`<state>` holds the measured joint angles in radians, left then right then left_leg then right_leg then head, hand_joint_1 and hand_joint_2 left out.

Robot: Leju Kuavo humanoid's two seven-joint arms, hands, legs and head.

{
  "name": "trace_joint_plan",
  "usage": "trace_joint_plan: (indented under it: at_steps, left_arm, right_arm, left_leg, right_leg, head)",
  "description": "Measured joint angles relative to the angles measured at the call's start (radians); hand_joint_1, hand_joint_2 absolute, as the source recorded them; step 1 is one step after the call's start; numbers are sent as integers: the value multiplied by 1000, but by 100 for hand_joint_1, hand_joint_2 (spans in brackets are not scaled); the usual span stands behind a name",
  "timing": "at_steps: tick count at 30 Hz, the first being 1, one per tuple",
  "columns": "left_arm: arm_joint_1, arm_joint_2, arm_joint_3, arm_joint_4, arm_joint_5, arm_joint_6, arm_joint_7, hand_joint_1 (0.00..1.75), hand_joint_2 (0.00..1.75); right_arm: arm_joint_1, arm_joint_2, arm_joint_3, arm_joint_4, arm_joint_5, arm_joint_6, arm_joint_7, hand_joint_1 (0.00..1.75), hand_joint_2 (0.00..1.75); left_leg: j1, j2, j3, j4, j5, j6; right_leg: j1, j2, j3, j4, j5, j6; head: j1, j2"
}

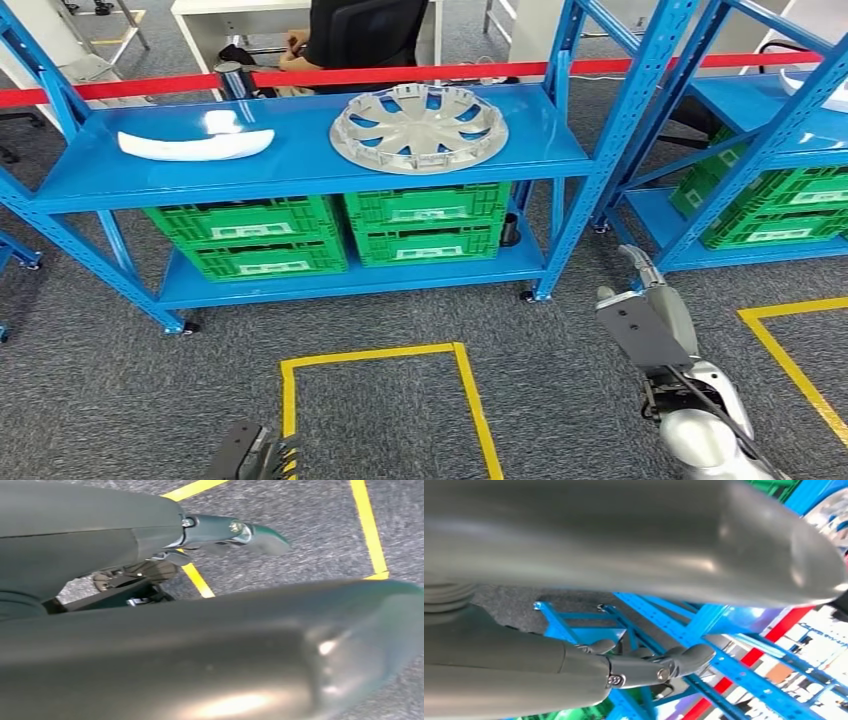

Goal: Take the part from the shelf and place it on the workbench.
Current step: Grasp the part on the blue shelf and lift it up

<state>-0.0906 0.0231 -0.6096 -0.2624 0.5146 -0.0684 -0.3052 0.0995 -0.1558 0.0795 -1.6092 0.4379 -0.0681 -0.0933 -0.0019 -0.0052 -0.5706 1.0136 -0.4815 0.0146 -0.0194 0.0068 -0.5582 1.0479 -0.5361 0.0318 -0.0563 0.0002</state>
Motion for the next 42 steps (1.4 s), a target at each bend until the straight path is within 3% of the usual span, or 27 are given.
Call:
trace_joint_plan:
  at_steps: [1, 3, 4, 5, 6, 7, 9, 11, 15, 17, 19, 20, 21, 22, 24, 26, 29, 31, 34, 35, 36, 37, 39, 40, 42]
  left_arm:
    - [-1, 0, 0, -1, 0, 0, 0, 0, 0]
    - [-1, -1, 0, -2, 0, 0, 0, 0, 0]
    - [-1, -1, 0, -2, 0, 0, 0, 0, 0]
    - [-1, -1, 0, -2, -1, 0, 0, 0, 0]
    - [-1, -1, 0, -2, -2, 0, 0, 0, 0]
    - [-1, -2, 0, -2, -3, 0, 0, 0, 0]
    - [-2, -3, 0, -4, -5, 0, 0, 0, 0]
    - [-4, -3, 0, -4, -10, 0, 2, 0, 0]
    - [-8, -3, 0, -5, -14, 0, 5, 0, 0]
    - [-14, -4, 0, -7, -15, 0, 8, 0, 0]
    - [-18, -5, 0, -8, -15, 1, 14, 0, 0]
    - [-19, -5, 0, -8, -15, 2, 17, 0, 0]
    - [-19, -5, 0, -8, -16, 2, 20, 0, 0]
    - [-19, -5, 0, -9, -17, 2, 22, 0, 0]
    - [-21, -5, 0, -10, -19, 2, 24, 0, 0]
    - [-24, -4, 0, -12, -24, 1, 26, 0, 0]
    - [-25, -3, 0, -13, -32, -2, 29, 0, 0]
    - [-25, -1, 0, -13, -36, -3, 31, 0, 0]
    - [-26, -2, 0, -13, -38, -5, 33, 0, 0]
    - [-26, -2, 0, -12, -38, -5, 35, 0, 0]
    - [-25, -3, 0, -12, -38, -4, 37, 0, 0]
    - [-25, -3, 0, -12, -39, -4, 39, 0, 0]
    - [-25, -4, 0, -13, -41, -3, 41, 0, 0]
    - [-25, -5, 0, -13, -43, -3, 41, 0, 0]
    - [-25, -4, -1, -12, -47, 0, 41, 0, 0]
  right_arm:
    - [-2, -2, -1, -1, 0, 0, 0, 0, 0]
    - [-4, -5, -3, 0, 0, 1, 2, 0, 0]
    - [-4, -6, -3, 0, 0, 3, 4, 0, 0]
    - [-4, -7, -3, 0, -1, 5, 6, 0, 0]
    - [-4, -8, -3, 0, -2, 9, 10, 0, 0]
    - [-5, -9, -3, 0, -4, 13, 14, 0, 0]
    - [-8, -12, -3, 0, -9, 18, 21, 0, 0]
    - [-9, -13, -3, -1, -14, 20, 28, 0, 0]
    - [-10, -15, -3, -5, -21, 21, 36, 0, 175]
    - [-11, -17, -3, -11, -25, 24, 39, 0, 175]
    - [-11, -17, -3, -14, -30, 30, 41, 0, 175]
    - [-10, -17, -3, -15, -32, 33, 42, 0, 175]
    - [-9, -17, -3, -15, -32, 35, 43, 0, 175]
    - [-8, -17, -3, -15, -33, 36, 43, 0, 175]
    - [-6, -17, -3, -16, -34, 36, 43, 0, 175]
    - [-1, -18, -3, -17, -37, 36, 44, 0, 175]
    - [14, -19, -3, -20, -45, 35, 43, 0, 175]
    - [21, -23, -4, -23, -51, 33, 40, 0, 175]
    - [30, -28, -4, -24, -56, 32, 36, 0, 175]
    - [35, -29, -4, -24, -58, 31, 36, 0, 175]
    - [39, -29, -4, -24, -59, 31, 35, 0, 175]
    - [42, -30, -4, -24, -61, 29, 33, 0, 175]
    - [46, -33, -4, -25, -65, 23, 28, 0, 175]
    - [48, -34, -5, -25, -66, 20, 25, 0, 175]
    - [58, -35, -6, -30, -69, 15, 20, 0, 175]
  left_leg:
    - [2, 1, 4, -5, 1, 6]
    - [1, 3, 7, -6, -2, 14]
    - [0, 4, 8, -6, -4, 15]
    - [-1, 4, 10, -5, -6, 16]
    - [0, 4, 13, -5, -9, 15]
    - [0, 3, 18, -4, -13, 13]
    - [-1, 2, 26, 4, -25, 5]
    - [-4, 0, 27, 10, -35, -6]
    - [-3, 1, 27, 18, -48, -28]
    - [0, 1, -10, 97, -89, -39]
    - [3, 1, -81, 229, -141, -45]
    - [4, 1, -110, 276, -149, -46]
    - [4, 1, -123, 287, -137, -45]
    - [4, 1, -117, 261, -107, -42]
    - [2, 1, -67, 135, -29, -32]
    - [-2, 0, -24, 37, 4, -23]
    - [-3, -1, -14, 12, 1, -12]
    - [1, -1, -6, 0, 3, 0]
    - [1, 2, 2, -5, 0, 12]
    - [0, 2, 4, -5, -3, 14]
    - [0, 2, 6, -4, -6, 14]
    - [1, 2, 11, -3, -10, 13]
    - [2, 1, 21, 2, -21, 6]
    - [0, -1, 24, 8, -28, 1]
    - [-3, -2, 25, 13, -37, -10]
  right_leg:
    - [0, -1, -19, 39, -21, 3]
    - [1, -2, -89, 166, -76, 6]
    - [1, -2, -125, 224, -93, 8]
    - [1, -2, -146, 253, -91, 9]
    - [1, -2, -149, 244, -69, 10]
    - [0, -2, -132, 197, -31, 10]
    - [0, -4, -74, 64, 37, 8]
    - [0, -3, -44, -4, 53, -2]
    - [1, -1, -38, -10, 45, -30]
    - [-3, -2, -30, -13, 42, -39]
    - [-3, -4, -25, -13, 37, -43]
    - [-3, -3, -22, -13, 34, -44]
    - [-3, -2, -18, -13, 32, -44]
    - [-3, 0, -14, -13, 28, -43]
    - [-2, 2, -2, -13, 20, -38]
    - [0, 3, 4, -13, 13, -28]
    - [0, 3, 7, -19, 11, -10]
    - [0, 1, -4, 10, -9, 0]
    - [1, -1, -99, 184, -85, 6]
    - [1, -1, -131, 235, -97, 8]
    - [1, -1, -148, 254, -88, 9]
    - [0, -1, -146, 233, -60, 10]
    - [-2, -3, -95, 110, 17, 10]
    - [-2, -3, -69, 52, 41, 7]
    - [0, -2, -45, 0, 48, -5]
  head:
    - [1, 0]
    - [1, 0]
    - [2, 0]
    - [2, 0]
    - [2, 0]
    - [2, 0]
    - [2, 0]
    - [1, 0]
    - [0, 0]
    - [-2, 0]
    - [-2, 0]
    - [-2, 0]
    - [-2, 0]
    - [-2, 0]
    - [-2, 0]
    - [-2, 0]
    - [-2, 0]
    - [-2, 0]
    - [-1, 0]
    - [-1, 0]
    - [-1, 0]
    - [-1, 0]
    - [-1, 0]
    - [-1, 0]
    - [-2, 0]
